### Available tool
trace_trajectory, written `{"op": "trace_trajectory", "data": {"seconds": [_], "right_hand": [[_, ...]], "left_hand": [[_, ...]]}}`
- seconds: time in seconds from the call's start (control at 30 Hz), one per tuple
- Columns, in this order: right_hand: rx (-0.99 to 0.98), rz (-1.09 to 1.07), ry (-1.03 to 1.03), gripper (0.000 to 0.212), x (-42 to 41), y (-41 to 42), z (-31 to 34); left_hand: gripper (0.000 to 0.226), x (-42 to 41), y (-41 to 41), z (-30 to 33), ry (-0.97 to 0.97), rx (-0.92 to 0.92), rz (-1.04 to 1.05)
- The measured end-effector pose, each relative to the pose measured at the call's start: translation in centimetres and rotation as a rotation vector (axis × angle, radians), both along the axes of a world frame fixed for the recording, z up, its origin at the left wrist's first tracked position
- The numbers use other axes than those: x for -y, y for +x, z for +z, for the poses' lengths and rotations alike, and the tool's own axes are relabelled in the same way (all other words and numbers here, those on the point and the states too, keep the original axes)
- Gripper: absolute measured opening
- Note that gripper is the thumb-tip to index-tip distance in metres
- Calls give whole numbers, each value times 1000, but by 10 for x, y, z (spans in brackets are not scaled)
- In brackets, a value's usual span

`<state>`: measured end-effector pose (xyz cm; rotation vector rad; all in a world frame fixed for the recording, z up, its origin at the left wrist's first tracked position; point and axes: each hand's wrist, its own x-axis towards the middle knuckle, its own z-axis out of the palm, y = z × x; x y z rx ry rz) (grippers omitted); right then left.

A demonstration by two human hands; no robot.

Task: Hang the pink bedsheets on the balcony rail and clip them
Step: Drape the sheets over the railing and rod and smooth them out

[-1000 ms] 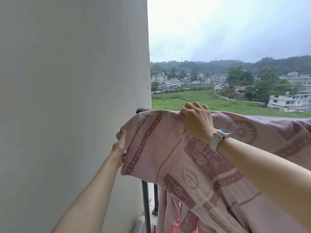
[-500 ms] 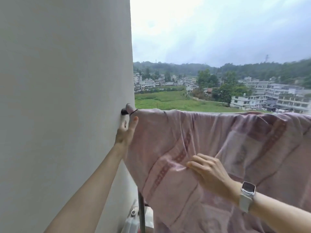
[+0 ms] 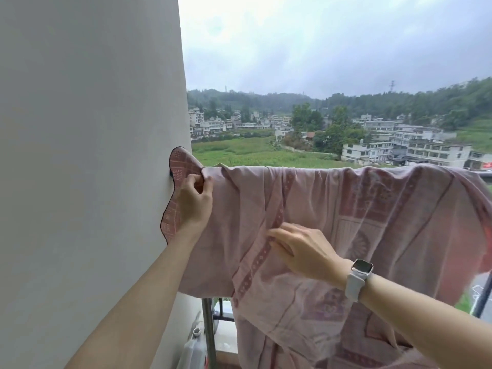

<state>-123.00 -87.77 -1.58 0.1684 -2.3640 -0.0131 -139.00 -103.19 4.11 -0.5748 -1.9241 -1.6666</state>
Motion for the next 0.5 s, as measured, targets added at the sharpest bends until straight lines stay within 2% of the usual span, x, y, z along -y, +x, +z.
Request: {"op": "trace_trajectory", "data": {"seconds": [0.07, 0.17, 0.27, 0.33, 0.43, 0.5], "right_hand": [[-52, 26, -218, 24, 7, -8, 33], [-45, 109, -551, 24, 15, -26, 81], [98, 137, -671, 36, 22, -45, 111], [203, 70, -555, 44, 30, -56, 118], [275, -204, -198, 56, 43, -68, 113], [282, -300, -29, 39, 51, -72, 107]], "left_hand": [[8, 3, 15, 2, 56, -93, -99], [5, 6, 37, -13, -54, -259, -202], [7, 13, 53, -30, -124, -380, -258], [8, 18, 59, -38, -169, -480, -266], [10, 29, 68, -51, -248, -584, -265], [15, 35, 72, -57, -309, -605, -247]]}}
